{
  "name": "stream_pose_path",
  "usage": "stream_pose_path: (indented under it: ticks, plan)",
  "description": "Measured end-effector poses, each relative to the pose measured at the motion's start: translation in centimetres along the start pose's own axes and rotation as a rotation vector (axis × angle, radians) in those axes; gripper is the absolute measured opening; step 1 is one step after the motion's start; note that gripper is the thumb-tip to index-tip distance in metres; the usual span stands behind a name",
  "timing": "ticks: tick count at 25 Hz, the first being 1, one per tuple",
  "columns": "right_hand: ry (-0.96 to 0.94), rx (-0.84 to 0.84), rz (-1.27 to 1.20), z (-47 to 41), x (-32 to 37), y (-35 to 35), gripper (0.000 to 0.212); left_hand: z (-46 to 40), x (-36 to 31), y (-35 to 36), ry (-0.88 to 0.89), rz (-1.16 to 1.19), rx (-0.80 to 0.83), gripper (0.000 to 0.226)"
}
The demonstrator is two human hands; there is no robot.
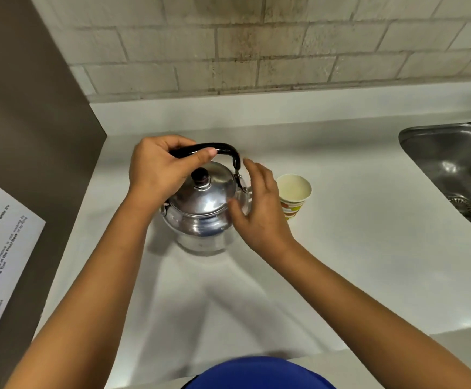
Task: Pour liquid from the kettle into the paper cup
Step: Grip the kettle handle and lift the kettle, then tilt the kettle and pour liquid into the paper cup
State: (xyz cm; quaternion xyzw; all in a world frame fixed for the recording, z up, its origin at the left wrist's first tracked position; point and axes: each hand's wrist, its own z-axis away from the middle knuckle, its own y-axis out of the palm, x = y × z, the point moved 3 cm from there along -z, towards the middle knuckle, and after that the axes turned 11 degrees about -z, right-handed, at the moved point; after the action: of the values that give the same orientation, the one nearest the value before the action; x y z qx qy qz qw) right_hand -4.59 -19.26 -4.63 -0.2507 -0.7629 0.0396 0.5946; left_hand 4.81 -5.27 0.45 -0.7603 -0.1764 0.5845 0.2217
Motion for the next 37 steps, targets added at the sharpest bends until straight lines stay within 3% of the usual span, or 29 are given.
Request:
stream_pose_path:
  ticks: [5, 10, 37]
  plan:
    - [0.087, 0.108, 0.067, 3.5, -2.2, 1.6, 0.077, -0.1, -2.0, 0.1, 0.043, -0.016, -0.006, 0.024]
    - [0.161, 0.086, -0.088, 3.8, -3.6, 1.7, 0.085, -0.3, -3.6, 0.7, 0.088, -0.119, 0.028, 0.025]
    - [0.223, -0.088, -0.483, 2.2, -4.9, 2.8, 0.086, -2.2, -10.1, 4.0, 0.29, -0.589, 0.176, 0.032]
